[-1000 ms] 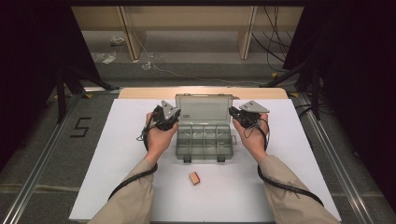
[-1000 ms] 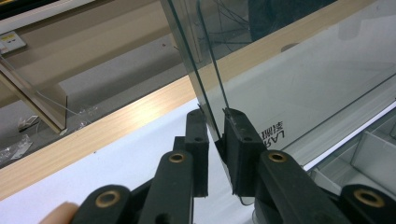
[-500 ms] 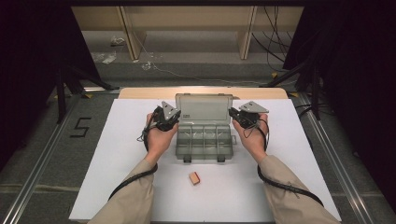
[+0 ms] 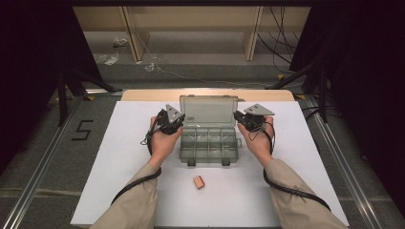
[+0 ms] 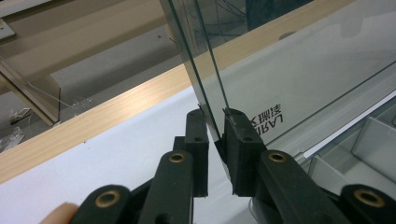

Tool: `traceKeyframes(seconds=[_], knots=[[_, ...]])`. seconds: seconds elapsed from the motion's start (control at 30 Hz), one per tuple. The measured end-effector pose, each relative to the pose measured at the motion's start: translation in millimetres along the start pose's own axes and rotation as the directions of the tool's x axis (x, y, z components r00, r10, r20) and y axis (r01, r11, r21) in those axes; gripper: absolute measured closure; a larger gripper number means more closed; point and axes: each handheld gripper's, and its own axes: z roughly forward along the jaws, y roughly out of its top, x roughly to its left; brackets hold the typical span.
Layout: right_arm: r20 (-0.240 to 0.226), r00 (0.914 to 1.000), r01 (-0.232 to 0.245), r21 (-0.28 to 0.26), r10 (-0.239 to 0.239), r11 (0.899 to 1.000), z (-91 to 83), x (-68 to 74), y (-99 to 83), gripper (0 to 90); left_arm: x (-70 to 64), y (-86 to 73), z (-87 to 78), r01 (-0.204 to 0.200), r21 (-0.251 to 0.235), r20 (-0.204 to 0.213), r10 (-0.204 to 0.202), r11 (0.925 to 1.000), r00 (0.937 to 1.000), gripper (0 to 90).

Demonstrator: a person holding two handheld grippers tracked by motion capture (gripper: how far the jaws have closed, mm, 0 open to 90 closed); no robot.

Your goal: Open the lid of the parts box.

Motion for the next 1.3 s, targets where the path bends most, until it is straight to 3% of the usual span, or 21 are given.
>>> traceKeyframes(seconds=[0.13,0.2,0.27,0.5,0.53,1.3], knots=[[-0.001,1.0,-0.002,0.007,0.002,1.0,0.9,0.1,-1.2,84.2,0.0,-0.9,0.8,0.003,0.004,0.003,-0.003,1.0,1.0,79.4],[-0.001,1.0,0.0,0.01,0.0,1.0,1.5,-0.2,-1.9,84.1,1.0,-0.9,1.5,-0.013,-0.001,0.0,0.013,0.9999,0.9999,79.5],[-0.002,1.0,-0.002,0.014,0.002,1.0,1.8,-0.2,-2.4,84.1,0.0,-1.8,1.7,0.004,0.009,0.006,-0.004,1.0,1.0,79.4],[-0.003,1.0,-0.003,0.023,0.003,1.0,3.3,-0.4,-4.0,84.0,-0.1,-3.1,3.0,0.006,0.016,0.009,-0.006,0.9999,0.9999,79.4],[-0.003,1.0,-0.003,0.025,0.003,1.0,3.5,-0.4,-4.2,84.0,0.8,-2.9,3.4,-0.007,0.01,0.007,0.007,0.9999,0.9999,79.4],[-0.008,0.9999,-0.013,0.066,0.014,0.998,8.1,-0.7,-9.9,83.7,-0.4,-7.3,7.1,0.023,0.048,0.021,-0.024,0.9986,0.9995,79.2]])
